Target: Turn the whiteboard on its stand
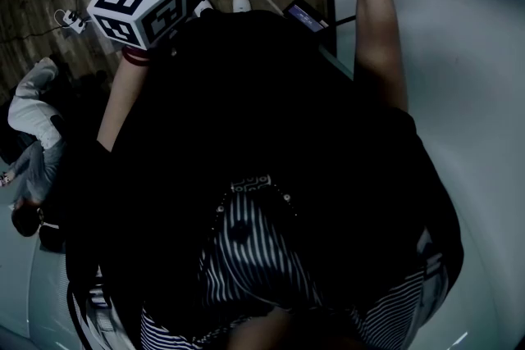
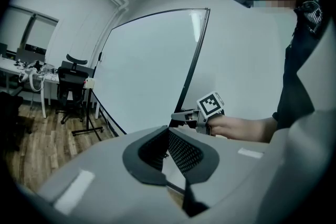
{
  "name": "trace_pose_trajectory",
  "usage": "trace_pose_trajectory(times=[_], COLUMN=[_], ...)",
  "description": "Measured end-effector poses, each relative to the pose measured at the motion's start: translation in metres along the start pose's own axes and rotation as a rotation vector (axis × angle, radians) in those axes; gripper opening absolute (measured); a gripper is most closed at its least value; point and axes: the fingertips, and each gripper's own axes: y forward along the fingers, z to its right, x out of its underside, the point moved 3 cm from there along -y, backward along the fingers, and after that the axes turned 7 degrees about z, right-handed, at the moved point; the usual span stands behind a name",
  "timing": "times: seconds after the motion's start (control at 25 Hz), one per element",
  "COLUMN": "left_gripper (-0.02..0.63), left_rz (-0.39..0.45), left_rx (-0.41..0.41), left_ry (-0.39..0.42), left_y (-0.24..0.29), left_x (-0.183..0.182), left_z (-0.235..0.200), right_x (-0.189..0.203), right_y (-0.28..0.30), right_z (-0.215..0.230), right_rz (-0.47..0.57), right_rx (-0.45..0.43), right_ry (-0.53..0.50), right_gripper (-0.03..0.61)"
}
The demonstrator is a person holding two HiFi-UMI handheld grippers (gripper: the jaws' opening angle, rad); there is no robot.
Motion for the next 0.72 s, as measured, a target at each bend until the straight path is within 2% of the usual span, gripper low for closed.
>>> trace_pose_trajectory(times=[0.16, 0.48, 0.72], left_gripper=[-0.005, -0.005, -0.005], left_rz=[0.011, 0.018, 0.015], left_rx=[-0.002, -0.018, -0.024], left_ry=[-0.001, 0.001, -0.002], left_y=[0.003, -0.005, -0.006], left_x=[-0.007, -0.006, -0.003], left_z=[0.001, -0.003, -0.003], right_x=[-0.008, -0.007, -0.005], right_y=[-0.003, 0.0, 0.005], right_z=[0.014, 0.026, 0.025], right_rz=[-0.02, -0.029, -0.004], right_rx=[-0.034, -0.046, -0.014], right_ry=[-0.021, -0.021, -0.025], right_gripper=[0.187, 0.187, 0.189])
